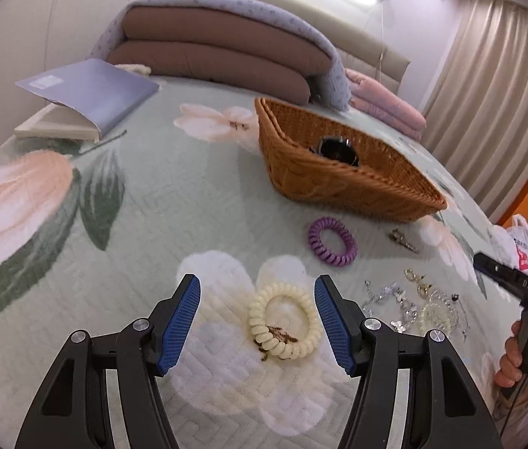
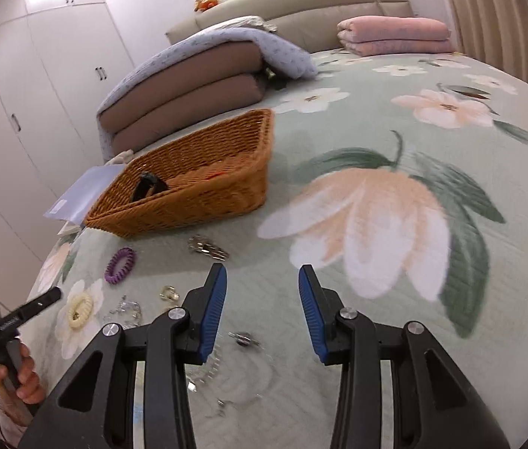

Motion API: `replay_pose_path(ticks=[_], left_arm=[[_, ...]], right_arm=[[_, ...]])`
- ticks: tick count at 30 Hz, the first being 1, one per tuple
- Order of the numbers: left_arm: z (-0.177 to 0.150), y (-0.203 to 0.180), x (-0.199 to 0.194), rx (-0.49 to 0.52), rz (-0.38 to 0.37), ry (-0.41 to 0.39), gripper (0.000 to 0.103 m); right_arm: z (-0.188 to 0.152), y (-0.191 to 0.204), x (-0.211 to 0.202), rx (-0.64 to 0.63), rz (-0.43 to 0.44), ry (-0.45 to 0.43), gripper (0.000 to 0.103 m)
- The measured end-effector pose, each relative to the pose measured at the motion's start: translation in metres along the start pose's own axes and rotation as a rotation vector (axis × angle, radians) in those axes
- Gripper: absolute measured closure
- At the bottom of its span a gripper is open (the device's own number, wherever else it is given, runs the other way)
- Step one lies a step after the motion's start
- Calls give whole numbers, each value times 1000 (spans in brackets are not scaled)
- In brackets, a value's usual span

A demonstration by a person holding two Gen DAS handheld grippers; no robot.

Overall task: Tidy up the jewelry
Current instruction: 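Grasp the cream coil bracelet with the left gripper while the right grasps a clear bead bracelet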

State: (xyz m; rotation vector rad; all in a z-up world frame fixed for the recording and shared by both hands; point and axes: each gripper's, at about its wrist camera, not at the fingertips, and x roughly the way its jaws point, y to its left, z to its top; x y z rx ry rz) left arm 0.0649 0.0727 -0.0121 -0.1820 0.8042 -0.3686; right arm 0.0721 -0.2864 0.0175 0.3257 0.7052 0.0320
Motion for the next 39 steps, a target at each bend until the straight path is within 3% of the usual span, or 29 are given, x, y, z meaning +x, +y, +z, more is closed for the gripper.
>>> replay_pose_path(ticks=[6,10,16,19,25,31,36,39], left_arm=[[-6,-6,16,36,19,62,38],[-6,-5,16,36,10,64,38],[-7,-9,14,50,7,61,38],[-8,-14,14,64,10,59,44],[-11,-17,13,72,10,57,50],[-13,-21,16,88,55,55,61],[-13,-24,17,100,63,72,64],[-14,-24,19,104,106,69,79]], right_arm=[[14,36,49,-58,54,116,60],[8,24,75,47,64,208,60],[-20,37,13,0,37,89,60],[-39,56,-3,-25,60,68,60],[-62,84,11,-64,37,88,67],[-66,91,22,-75,-55,84,73],[-70,99,23,-119,-110,71,89],[-70,99,23,-121,-104,67,91]])
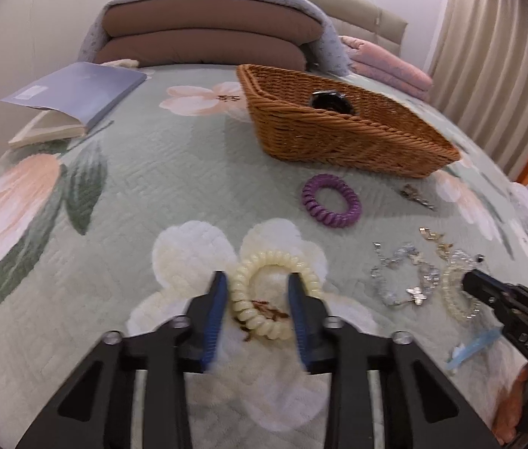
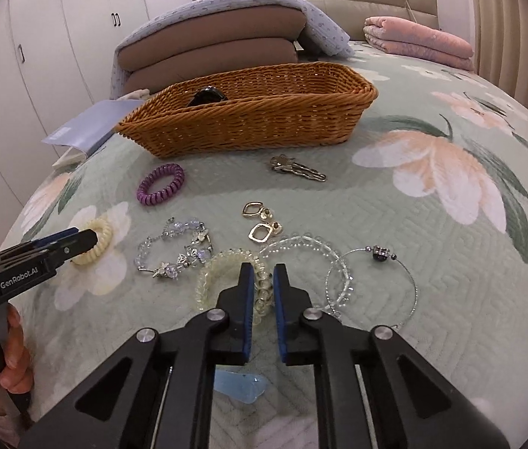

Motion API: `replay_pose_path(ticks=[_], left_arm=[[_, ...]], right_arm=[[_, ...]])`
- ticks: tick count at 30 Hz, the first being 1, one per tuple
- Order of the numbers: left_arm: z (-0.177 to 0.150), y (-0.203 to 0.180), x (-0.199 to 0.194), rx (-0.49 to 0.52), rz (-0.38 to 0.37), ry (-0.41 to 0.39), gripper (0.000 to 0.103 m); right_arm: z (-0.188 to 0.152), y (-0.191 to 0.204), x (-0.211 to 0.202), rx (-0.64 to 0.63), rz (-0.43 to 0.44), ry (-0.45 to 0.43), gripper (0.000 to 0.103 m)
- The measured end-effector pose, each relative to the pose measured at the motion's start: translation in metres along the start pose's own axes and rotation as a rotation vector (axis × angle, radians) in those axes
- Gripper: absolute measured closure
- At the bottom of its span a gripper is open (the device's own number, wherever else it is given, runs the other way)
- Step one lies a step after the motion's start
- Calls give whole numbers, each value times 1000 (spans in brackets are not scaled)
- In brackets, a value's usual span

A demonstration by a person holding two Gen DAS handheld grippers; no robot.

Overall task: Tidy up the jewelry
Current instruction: 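Grasp the cream coil bracelet with the left gripper while the right grasps a clear bead bracelet, then lower both bracelets into the wicker basket and open both grippers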

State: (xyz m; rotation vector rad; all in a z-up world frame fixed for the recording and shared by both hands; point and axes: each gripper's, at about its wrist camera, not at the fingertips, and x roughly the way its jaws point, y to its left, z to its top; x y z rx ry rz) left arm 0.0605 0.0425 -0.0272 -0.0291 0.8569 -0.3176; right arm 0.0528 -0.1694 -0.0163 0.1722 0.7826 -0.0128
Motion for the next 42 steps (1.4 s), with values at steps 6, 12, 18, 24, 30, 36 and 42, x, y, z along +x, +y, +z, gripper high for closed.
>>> replay_pose_path(ticks=[6,12,18,24,30,36,42], left_arm=[[0,2,-1,-15,21,-12,91],[2,1,-21,-30,-25,-105,92],[23,-3,-58,-64,-102,-229,92],[91,-25,-70,-41,-143,-310,92],[157,-43,-25,-17,-117,-325,92],[194,-58,43,-5,-96,-220,92],[184,-38,72,-66,-26,-206,92]], right_arm=[[-1,-10,-7,40,38,-38,92],[1,-15,-25,63,69,-112,92],[27,-24,-50,91,101,-157,92],[100,-39,-64,102,76,-261,92],[169,-48,-14,103,33,-243,92],[193,-56,59,113,-11,-133,92],[182,-59,85,92,-9,-80,92]])
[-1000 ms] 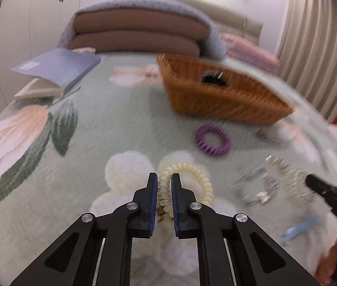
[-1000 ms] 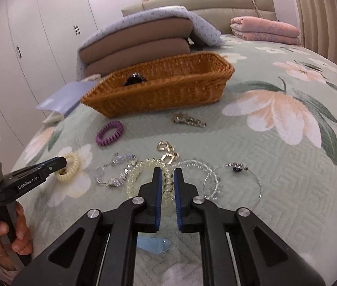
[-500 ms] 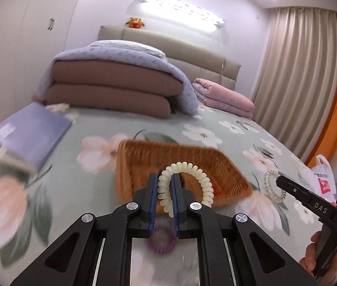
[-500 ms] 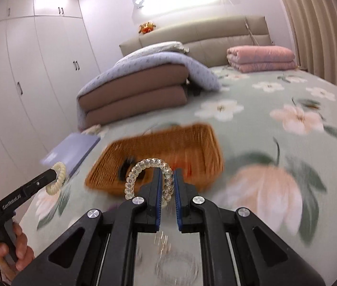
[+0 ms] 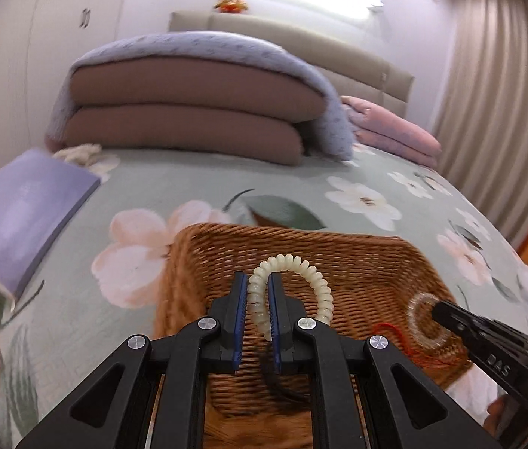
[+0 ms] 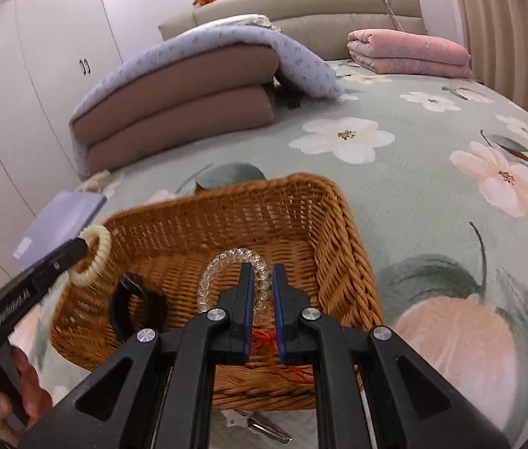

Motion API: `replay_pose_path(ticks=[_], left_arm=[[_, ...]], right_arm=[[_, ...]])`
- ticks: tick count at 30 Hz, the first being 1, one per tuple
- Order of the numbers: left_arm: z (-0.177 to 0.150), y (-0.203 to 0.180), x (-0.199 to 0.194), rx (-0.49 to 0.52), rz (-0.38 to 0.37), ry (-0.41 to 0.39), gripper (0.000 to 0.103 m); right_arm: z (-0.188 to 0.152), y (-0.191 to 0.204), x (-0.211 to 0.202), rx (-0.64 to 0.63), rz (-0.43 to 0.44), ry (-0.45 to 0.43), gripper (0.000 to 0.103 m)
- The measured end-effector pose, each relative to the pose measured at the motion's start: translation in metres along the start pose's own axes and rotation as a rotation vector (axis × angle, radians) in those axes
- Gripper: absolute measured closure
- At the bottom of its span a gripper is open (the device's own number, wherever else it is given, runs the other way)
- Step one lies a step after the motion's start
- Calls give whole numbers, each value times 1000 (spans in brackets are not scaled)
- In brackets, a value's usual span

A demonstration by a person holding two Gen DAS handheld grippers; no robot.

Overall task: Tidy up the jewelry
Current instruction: 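Lower both bracelets into the wicker basket and open both grippers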

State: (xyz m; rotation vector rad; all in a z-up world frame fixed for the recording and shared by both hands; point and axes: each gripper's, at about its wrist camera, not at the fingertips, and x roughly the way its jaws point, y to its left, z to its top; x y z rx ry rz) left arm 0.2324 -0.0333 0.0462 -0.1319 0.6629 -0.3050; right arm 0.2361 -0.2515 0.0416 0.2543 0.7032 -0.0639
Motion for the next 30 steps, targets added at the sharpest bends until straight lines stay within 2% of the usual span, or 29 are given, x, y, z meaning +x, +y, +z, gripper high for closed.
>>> replay_pose_path(ticks=[7,11,13,18,23,26,30], left_arm=[[-6,4,16,3,-13,33,92],[-8,8,17,-7,10,40,91],[-8,9,17,-7,48,42,88],[-10,10,8,-5,10,24,83],[-15,18,-11,-53,-64,-22,81],[-15,17,-33,-68,-75,-65,81],[-26,11,-73,-35,-82,-118,79]], right_arm=[[-8,7,10,-20,-15,15,91],[-10,4,12,-5,-7,21,91],[-10,3,10,-3,-7,10,91],[-11,4,1,-6,11,-24,91],[-10,8,-11,-22,10,-73,91],[-11,7,-29,-13,21,-102,91],[-19,6,-62,-23,40,-143,88]])
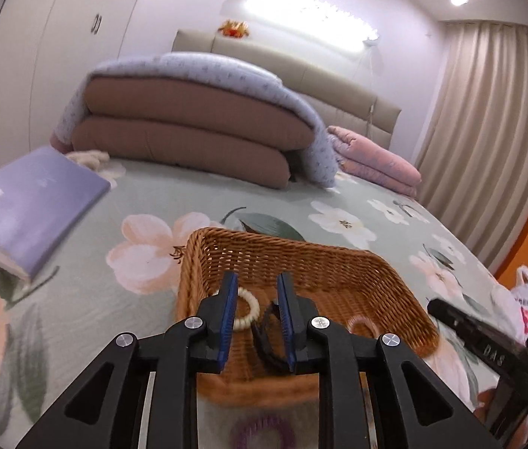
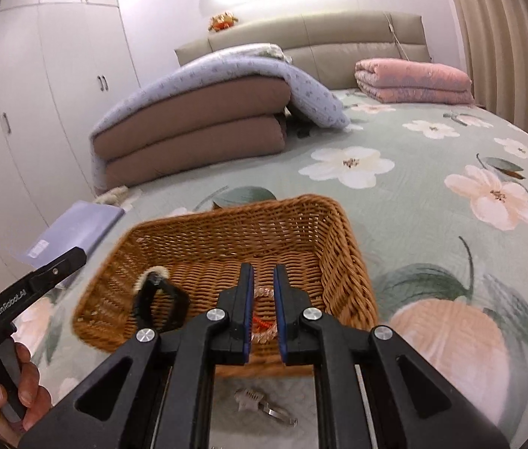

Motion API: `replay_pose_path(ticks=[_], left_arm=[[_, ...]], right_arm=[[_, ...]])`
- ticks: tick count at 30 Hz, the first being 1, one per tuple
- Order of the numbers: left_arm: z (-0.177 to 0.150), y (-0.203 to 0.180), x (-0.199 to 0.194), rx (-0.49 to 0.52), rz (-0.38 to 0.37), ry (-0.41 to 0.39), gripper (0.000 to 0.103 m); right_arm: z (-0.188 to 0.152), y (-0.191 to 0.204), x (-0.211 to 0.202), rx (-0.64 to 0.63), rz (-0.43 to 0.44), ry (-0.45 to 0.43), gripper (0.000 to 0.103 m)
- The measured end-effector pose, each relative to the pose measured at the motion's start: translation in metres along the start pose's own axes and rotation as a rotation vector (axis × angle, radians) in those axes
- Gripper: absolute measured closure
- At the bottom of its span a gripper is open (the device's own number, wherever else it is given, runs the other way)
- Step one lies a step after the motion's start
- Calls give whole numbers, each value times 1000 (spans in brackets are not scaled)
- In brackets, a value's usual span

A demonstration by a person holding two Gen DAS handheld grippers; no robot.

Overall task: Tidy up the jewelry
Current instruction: 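Lower both bracelets into the wicker basket and open both grippers, then grasp the purple coil hair tie with the left gripper while the right grasps the silver wire bangle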

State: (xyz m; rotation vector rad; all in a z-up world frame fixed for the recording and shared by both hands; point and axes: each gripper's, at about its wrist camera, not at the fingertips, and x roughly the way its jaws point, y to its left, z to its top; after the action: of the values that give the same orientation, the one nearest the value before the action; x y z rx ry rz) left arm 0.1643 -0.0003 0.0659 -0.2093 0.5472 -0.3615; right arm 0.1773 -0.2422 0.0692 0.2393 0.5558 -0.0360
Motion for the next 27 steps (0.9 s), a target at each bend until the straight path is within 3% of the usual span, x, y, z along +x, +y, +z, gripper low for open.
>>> replay_pose_path(ticks=[4,5,12,16,19,24,27], left_arm=[[-26,-7,-40,49,4,-10,36],[-35,-8,-51,67,23,-22,35],[-87,-6,-97,83,95,10,35],[-101,4,-105,50,94,22,35],[-110,10,-99,27,96,50,35],[-120,12,-88,31,134,64,35],[-123,14,-85,20,118,79,35]], right_arm=[[-16,0,-40,-9,17,-32,66],[-25,-2,-53,-12,26,-36,66],[-91,-7,-98,4,20,29,66],[-126,-11,-104,14,-12,78,66],[-140,-14,-100,29,-10,112,66],[-143,-12,-103,15,-39,91,66],[-144,-28,-113,63,-29,69,66]])
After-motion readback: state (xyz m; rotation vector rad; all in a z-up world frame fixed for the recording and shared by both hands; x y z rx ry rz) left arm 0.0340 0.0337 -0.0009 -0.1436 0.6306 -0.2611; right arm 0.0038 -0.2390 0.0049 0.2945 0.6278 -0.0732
